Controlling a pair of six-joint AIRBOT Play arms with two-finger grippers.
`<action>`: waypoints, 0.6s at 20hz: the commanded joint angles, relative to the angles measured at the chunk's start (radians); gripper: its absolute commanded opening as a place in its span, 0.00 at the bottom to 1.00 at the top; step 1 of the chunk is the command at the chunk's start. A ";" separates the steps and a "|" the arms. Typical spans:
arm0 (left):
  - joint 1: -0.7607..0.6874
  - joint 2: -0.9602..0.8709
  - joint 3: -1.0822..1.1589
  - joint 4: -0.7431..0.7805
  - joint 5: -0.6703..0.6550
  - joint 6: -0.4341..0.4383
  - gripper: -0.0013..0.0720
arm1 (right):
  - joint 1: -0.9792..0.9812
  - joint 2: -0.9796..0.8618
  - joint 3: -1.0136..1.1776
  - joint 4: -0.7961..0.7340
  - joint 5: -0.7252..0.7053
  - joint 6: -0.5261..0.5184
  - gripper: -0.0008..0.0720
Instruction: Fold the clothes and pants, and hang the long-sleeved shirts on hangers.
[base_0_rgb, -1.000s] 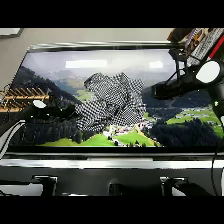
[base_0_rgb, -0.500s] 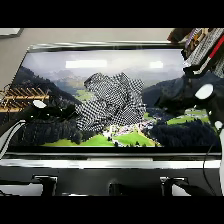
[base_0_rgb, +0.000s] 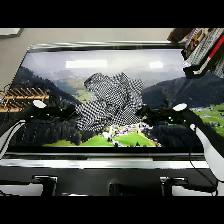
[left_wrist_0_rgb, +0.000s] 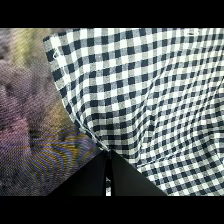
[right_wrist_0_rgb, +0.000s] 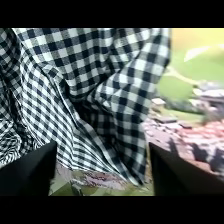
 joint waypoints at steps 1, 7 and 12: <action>-0.001 0.000 0.001 0.000 0.000 0.000 0.04 | 0.042 -0.034 -0.006 0.066 -0.043 -0.032 0.54; 0.004 0.096 0.171 0.032 -0.025 -0.019 0.04 | 0.037 0.129 0.193 0.052 -0.014 -0.007 0.06; 0.008 0.300 0.580 0.097 -0.116 -0.069 0.04 | 0.037 0.305 0.688 -0.262 0.057 0.187 0.06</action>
